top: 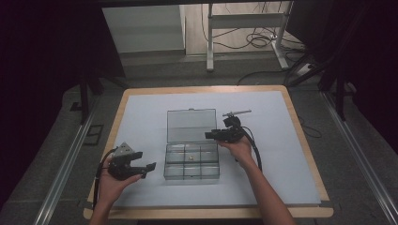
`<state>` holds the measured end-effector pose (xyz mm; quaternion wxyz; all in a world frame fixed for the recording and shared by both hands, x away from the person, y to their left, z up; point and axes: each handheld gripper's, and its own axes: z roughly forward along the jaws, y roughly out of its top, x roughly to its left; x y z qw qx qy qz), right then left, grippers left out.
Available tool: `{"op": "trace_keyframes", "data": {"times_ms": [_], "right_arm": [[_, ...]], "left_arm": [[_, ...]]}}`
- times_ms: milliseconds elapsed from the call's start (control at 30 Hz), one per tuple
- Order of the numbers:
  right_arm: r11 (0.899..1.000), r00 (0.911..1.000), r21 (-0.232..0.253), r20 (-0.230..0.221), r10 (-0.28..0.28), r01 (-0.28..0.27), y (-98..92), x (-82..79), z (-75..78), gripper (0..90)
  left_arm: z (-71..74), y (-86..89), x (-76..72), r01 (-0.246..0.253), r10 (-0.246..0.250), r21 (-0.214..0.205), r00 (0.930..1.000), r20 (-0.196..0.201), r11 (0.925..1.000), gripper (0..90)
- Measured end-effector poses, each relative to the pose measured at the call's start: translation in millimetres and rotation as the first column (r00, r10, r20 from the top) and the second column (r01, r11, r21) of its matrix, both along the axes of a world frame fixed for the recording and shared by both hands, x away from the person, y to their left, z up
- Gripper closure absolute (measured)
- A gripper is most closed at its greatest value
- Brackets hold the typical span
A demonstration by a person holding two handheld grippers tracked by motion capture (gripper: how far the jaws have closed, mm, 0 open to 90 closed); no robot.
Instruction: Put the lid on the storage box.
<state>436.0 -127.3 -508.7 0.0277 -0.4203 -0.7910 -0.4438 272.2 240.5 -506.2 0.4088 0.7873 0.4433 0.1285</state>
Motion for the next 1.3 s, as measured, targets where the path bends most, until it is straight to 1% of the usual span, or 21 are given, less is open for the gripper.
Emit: {"op": "trace_keyframes", "data": {"times_ms": [400,467,833,967,1133,1300], "right_arm": [[1.000,0.9997,0.006,0.023,0.002,-0.003,-1.6,-2.3,1.7,57.5],[1.000,0.9996,0.001,0.026,0.008,-0.008,-1.9,-2.6,2.4,58.0],[1.000,0.9989,0.011,0.046,0.008,-0.008,-3.4,-4.9,4.0,61.1],[1.000,0.9987,0.010,0.050,0.011,-0.012,-4.0,-5.8,4.9,62.1],[1.000,0.9980,0.008,0.062,0.013,-0.013,-4.5,-7.1,6.0,63.2],[1.000,0.9976,0.010,0.069,0.011,-0.012,-4.8,-8.5,6.8,64.5]], "left_arm": [[-0.9,-1.8,0.0,-0.003,0.003,-0.003,1.0000,-0.007,1.0000,24.2],[-1.1,-2.1,0.3,0.001,-0.001,-0.001,1.0000,-0.007,1.0000,24.2],[-1.7,-2.1,0.9,0.005,-0.005,0.004,1.0000,-0.006,1.0000,24.2],[-1.9,-2.2,1.0,0.003,-0.003,0.012,1.0000,-0.005,0.9999,24.2],[-2.3,-3.2,0.7,-0.001,0.001,0.009,0.9999,-0.011,1.0000,24.2],[-1.9,-2.9,0.7,0.003,-0.003,0.009,1.0000,-0.007,1.0000,24.2]]}}
